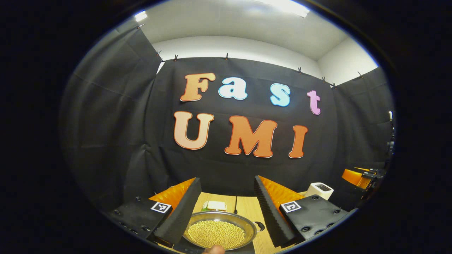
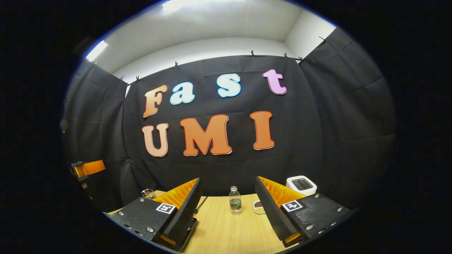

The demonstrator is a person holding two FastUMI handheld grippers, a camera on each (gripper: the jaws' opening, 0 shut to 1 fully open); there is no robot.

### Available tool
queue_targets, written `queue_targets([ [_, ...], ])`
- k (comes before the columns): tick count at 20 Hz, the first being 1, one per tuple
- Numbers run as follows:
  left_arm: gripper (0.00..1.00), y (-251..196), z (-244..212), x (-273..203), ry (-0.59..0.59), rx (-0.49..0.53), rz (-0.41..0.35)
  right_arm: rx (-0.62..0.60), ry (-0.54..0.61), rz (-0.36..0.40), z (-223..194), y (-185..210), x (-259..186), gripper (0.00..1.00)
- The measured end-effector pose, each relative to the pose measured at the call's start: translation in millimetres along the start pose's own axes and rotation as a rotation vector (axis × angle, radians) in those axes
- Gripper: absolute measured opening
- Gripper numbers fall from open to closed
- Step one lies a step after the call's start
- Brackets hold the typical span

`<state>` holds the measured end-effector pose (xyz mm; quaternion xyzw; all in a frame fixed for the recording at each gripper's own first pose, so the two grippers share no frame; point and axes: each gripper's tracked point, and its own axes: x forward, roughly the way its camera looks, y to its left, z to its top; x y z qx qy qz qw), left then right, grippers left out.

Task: First push the handle of the pot to place it horizontally, then grasp the pot with both hands and set it on the induction cooktop.

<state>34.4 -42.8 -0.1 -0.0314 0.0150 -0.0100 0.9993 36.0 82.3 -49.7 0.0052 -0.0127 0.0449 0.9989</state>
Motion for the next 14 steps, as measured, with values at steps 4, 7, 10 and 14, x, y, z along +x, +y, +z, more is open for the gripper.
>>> queue_targets([
  [4, 0.97, -2.6, -5.5, 2.4, 0.014, 0.001, -0.008, 0.003, 0.002, 0.001, -4.6, -1.5, -0.2, 0.94],
  [7, 0.97, -7.8, -12.3, 4.1, 0.045, -0.007, -0.024, 0.001, 0.014, -0.001, -10.6, -4.4, 0.2, 0.94],
  [10, 0.97, -10.0, -13.3, 4.2, 0.057, -0.011, -0.034, 0.009, 0.015, -0.005, -11.7, -6.6, 2.1, 0.94],
  [14, 0.98, -13.0, -11.6, 3.1, 0.057, 0.010, -0.034, 0.017, 0.015, -0.002, -13.8, -8.6, 1.9, 0.94],
])
